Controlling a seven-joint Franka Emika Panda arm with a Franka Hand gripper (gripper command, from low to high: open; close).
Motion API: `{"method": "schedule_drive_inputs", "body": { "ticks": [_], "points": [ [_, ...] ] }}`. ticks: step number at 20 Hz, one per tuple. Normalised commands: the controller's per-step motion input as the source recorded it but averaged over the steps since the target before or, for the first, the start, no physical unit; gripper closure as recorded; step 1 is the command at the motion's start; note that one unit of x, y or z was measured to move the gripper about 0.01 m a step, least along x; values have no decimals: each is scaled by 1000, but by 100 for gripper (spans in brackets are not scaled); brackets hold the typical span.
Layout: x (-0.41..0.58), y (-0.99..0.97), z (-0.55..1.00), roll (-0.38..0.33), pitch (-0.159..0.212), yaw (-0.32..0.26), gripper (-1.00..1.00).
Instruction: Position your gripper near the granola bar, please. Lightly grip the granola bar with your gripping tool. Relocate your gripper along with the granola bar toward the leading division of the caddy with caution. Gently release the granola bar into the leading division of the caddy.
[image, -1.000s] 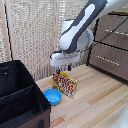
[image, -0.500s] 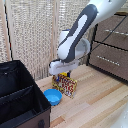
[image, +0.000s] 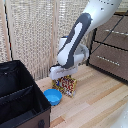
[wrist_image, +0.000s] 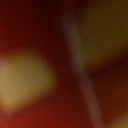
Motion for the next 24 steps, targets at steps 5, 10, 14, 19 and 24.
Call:
{"method": "schedule_drive_inputs", "body": {
  "ticks": [5,10,14,19,24],
  "points": [
    [-11,20,0,0,2,0,100],
    [0,143,-18,0,6,0,100],
    [0,165,-7,0,17,0,100],
    [21,87,546,54,9,-160,100],
    [31,1,885,67,44,-169,100]
  ]
}}
